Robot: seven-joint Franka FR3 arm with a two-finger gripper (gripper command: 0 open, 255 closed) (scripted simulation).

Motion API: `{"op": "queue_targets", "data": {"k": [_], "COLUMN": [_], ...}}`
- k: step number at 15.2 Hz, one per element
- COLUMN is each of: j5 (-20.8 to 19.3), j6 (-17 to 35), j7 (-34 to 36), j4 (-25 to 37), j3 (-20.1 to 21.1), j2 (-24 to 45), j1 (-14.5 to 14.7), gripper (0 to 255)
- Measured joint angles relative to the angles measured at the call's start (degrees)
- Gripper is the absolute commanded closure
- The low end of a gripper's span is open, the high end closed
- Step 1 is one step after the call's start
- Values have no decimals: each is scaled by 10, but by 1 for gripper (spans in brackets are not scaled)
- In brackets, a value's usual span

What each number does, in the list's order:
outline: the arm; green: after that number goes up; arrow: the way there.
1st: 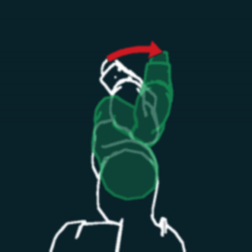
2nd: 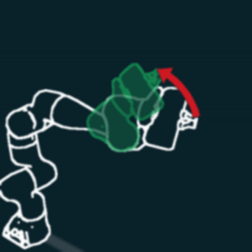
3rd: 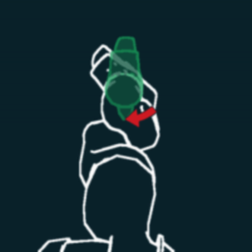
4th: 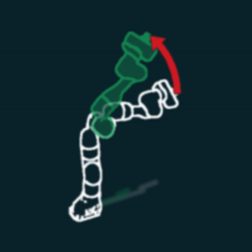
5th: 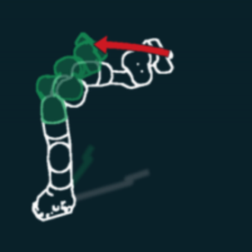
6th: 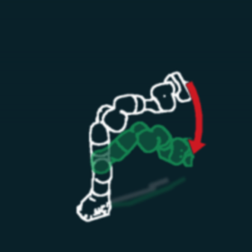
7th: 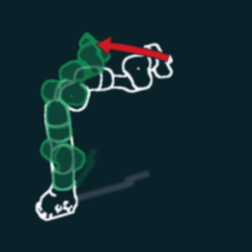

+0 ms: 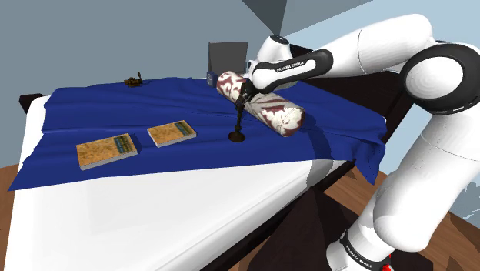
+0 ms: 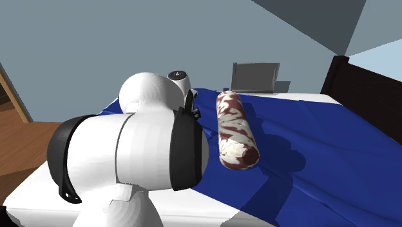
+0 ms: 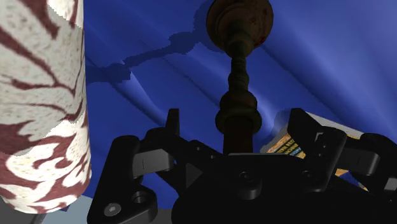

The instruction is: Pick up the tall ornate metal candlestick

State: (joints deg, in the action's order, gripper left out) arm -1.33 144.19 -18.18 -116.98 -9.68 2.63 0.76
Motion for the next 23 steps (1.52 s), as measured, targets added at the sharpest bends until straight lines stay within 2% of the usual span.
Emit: {"op": "queue_targets", "data": {"k": [6, 7, 17, 23], "j5": [4, 4, 4, 0], "j6": [41, 42, 43, 7], "j7": [-2, -2, -2, 0], "j4": [-24, -25, -25, -5], "j3": [0, 0, 0, 0], "j2": [15, 16, 16, 1], "j1": [-1, -1, -1, 0], "gripper": [0, 255, 255, 255]}}
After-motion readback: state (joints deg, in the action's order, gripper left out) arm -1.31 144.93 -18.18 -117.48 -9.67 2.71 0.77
